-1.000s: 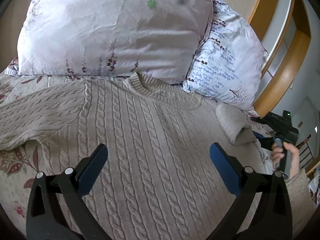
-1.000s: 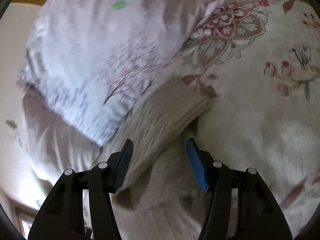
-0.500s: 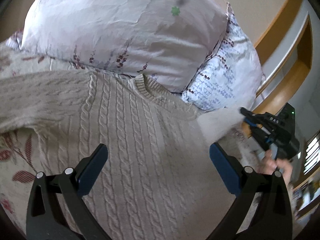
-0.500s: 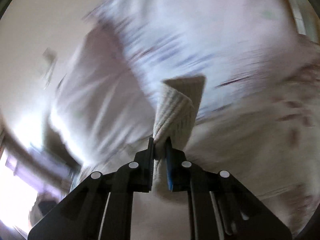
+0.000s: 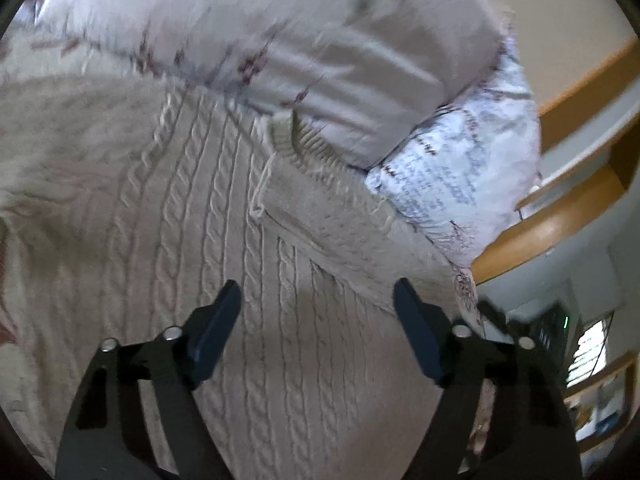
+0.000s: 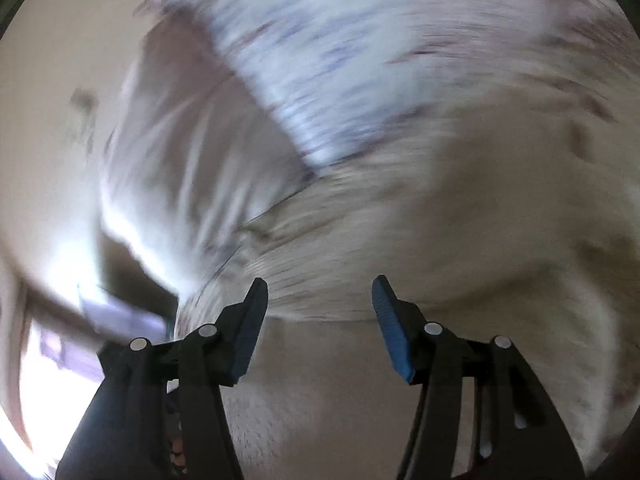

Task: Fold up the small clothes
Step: 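Carry the held sleeve across the sweater body and open the right tool, then grasp the other sleeve's edge with the left tool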

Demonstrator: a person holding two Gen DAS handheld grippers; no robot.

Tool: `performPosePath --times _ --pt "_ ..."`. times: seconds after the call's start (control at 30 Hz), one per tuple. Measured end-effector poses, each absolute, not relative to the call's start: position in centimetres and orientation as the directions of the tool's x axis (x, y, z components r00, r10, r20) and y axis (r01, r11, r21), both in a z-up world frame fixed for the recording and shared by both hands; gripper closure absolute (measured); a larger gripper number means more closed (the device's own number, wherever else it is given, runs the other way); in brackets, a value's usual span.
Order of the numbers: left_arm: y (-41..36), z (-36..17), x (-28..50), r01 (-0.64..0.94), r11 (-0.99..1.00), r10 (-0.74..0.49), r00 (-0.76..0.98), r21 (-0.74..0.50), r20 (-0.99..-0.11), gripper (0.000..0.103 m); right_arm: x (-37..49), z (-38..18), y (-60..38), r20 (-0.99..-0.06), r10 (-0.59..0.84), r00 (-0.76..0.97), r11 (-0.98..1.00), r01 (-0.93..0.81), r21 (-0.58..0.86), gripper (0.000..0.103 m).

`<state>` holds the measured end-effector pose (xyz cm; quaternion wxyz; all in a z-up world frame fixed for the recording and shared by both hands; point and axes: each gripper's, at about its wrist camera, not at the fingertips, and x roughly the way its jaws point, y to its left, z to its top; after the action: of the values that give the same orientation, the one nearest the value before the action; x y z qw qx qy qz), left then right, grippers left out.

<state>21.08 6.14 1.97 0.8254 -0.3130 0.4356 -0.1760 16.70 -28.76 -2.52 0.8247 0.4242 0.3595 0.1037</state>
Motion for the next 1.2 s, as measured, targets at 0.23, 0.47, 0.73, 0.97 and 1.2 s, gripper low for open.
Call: performPosePath --times 0.23,0.47,0.73,0.97,1.2 --pt "5.1 0.4 24.2 -0.106 0.737 -0.514 0.554 -0.667 -0.655 0.046 16.4 -6.1 -32.6 -0.553 0.408 0.727 0.558 0.281 0.781 0.053" --pt "4.8 -1.0 26.6 -0.15 0.73 -0.499 0.551 -0.667 -0.669 0.094 16.9 -5.7 -34.5 -0.54 0.285 0.792 0.58 0.306 0.755 0.086" --pt "6.8 1.3 24.3 -0.081 0.752 -0.477 0.618 -0.655 -0.625 0.096 14.6 -3.9 -32.3 -0.503 0.27 0.821 0.676 0.21 0.706 0.094" --pt "7.6 -1.3 24.5 -0.141 0.754 -0.471 0.564 -0.641 -0.679 0.096 15.4 -6.4 -31.3 -0.603 0.213 0.768 0.699 0.311 0.643 0.094" --pt "9.4 -0.2 22.5 -0.112 0.712 -0.52 0.58 -0.693 -0.627 0.073 14.2 -6.8 -34.2 -0.574 0.13 0.808 0.614 0.389 0.686 0.09"
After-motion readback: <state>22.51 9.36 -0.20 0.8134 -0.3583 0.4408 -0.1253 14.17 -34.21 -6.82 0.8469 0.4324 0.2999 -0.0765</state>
